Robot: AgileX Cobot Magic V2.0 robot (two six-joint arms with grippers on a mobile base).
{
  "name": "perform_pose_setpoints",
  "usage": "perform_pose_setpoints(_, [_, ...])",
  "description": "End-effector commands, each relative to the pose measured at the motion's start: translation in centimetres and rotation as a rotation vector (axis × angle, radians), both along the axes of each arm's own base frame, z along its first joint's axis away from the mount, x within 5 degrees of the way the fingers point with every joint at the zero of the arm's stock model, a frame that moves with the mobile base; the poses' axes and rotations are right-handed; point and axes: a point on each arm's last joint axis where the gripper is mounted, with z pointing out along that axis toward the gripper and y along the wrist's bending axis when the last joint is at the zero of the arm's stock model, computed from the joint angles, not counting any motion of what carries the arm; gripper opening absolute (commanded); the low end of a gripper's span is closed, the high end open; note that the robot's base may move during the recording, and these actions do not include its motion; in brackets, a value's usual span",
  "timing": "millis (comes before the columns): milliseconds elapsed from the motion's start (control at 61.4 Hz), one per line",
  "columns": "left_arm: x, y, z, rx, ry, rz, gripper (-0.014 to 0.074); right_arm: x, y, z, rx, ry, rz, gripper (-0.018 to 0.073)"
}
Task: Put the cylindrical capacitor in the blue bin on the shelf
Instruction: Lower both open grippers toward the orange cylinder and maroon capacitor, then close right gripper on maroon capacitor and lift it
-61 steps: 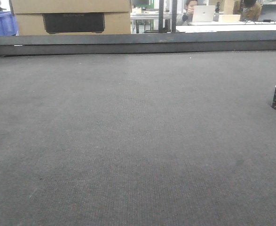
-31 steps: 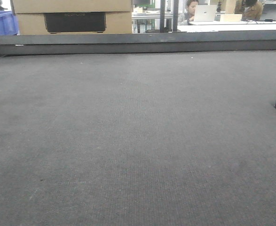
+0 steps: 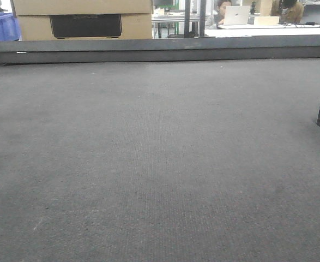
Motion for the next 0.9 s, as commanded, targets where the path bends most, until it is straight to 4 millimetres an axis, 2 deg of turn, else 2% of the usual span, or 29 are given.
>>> perform_pose_setpoints(0, [0.0,-0.2,0.2,0.003,-0.006,-0.023,0.0591,2.4,-0.1,-1.3,-0.009,0.075,-0.008,0.0571])
perform_pose_setpoints(81, [0.0,-0.2,0.2,0.003,-0.006,-0.024,0.0591,4.2,-0.1,-3.4,-0.01,0.143,-0.015,0.0571])
perform_pose_setpoints(163, [0.0,-0.2,0.2,0.003,-0.001,-0.025,0.0591,6.0,-0.2,-6.4,-0.017,0.209,-0.026,0.0571])
perform_pose_setpoints(196, [0.0,-0.2,0.1,0.004,0.004,-0.025,0.0591,6.4,-0.2,-8.2,-0.023,0.23,-0.033,0.0571])
perform_pose_setpoints(293, [0.0,-0.2,-0.1,0.005,0.026,-0.022,0.0591,7.1,-0.4,-11.5,-0.036,0.25,-0.048,0.0571])
perform_pose_setpoints(407, [0.0,-0.1,-0.2,0.006,0.046,-0.021,0.0591,7.7,-0.3,-14.4,-0.09,0.265,-0.036,0.0571])
perform_pose_setpoints(603, [0.0,-0.1,-0.3,0.006,0.05,-0.02,0.0591,9.7,-0.3,-16.4,-0.111,0.199,-0.036,0.0571])
perform_pose_setpoints(880, [0.0,-0.1,-0.3,0.006,0.054,-0.02,0.0591,12.1,-0.4,-20.0,-0.11,0.197,-0.059,0.0571])
